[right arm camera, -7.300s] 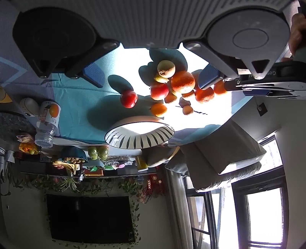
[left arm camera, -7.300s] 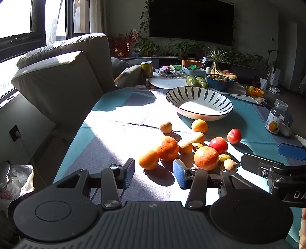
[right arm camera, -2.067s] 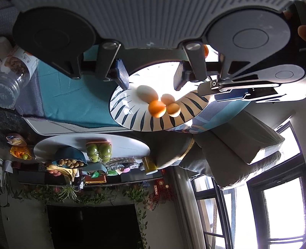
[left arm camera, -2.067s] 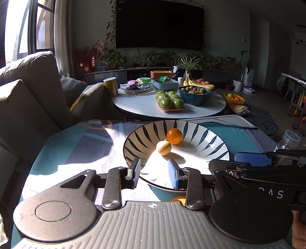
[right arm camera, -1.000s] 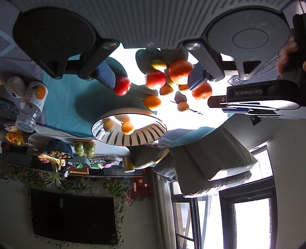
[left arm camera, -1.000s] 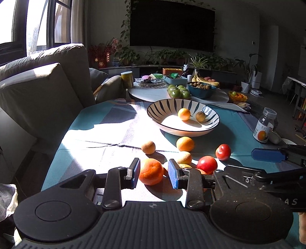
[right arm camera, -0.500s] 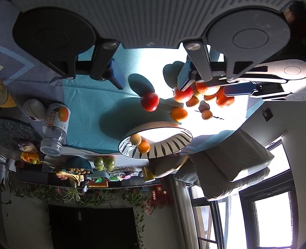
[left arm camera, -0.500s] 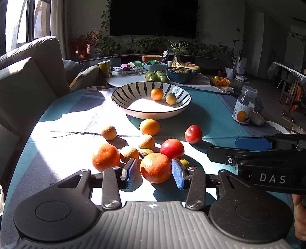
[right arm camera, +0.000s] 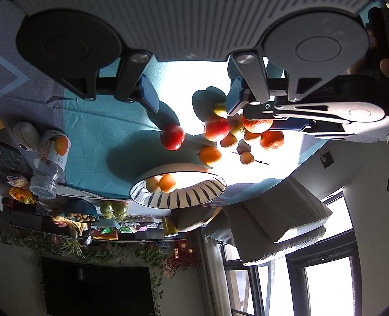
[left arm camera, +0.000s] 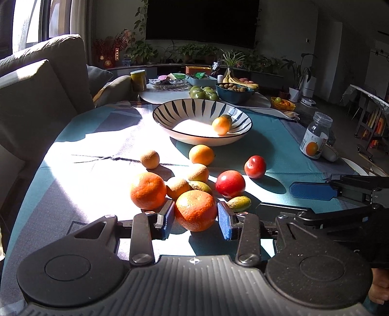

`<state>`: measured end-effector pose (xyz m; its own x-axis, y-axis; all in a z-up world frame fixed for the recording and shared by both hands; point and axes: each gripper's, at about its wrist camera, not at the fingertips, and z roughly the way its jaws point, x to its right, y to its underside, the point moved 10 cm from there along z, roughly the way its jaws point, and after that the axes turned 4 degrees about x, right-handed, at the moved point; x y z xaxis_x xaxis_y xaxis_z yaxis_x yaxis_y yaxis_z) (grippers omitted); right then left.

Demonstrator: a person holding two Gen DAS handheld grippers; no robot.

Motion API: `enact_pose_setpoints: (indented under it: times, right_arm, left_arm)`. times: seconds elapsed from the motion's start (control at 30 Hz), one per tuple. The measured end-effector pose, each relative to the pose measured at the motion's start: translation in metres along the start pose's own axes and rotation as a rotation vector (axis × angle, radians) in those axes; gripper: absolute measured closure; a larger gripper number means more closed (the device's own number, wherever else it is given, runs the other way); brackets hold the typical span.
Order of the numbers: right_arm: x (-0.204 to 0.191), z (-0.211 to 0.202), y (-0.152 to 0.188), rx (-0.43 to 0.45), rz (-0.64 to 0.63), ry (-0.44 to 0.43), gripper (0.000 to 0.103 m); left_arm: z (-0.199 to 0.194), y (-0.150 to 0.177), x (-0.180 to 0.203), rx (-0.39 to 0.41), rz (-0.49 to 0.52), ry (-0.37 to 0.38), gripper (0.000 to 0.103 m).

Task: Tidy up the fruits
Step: 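Grasp a large orange with the left tool while the right tool grasps a green lime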

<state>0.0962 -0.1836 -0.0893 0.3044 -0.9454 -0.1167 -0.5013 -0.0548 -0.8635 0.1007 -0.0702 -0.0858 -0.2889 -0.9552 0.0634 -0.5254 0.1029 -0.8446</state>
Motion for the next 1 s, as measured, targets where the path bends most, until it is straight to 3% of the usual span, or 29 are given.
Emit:
enact_pose_setpoints:
  times: [0.3,0.57,0.77,1.0]
  right_arm:
    - [-0.021,0.025,0.011,-0.072,-0.078,-0.031,0.020]
    - [-0.024,0.034,0.006,-0.057,-0.130,-0.014,0.021]
    - [-0.024,0.025,0.005,-0.068,-0.077,-0.040,0.021]
    - [-0.015,0.017,-0.021,0.000,-0.032,-0.016,0.021]
  left_arm:
    - [-0.015,-0.010,-0.018,0.047,-0.002,-0.044,0.067]
    - [-0.013,-0.008,-0.019,0.040,-0.011,-0.034,0.067]
    - [-0.013,-0.015,-0.016,0.055,-0.003,-0.024,0.067]
    - [-0.006,-0.032,-0.008,0.087,0.013,-0.009,0.067]
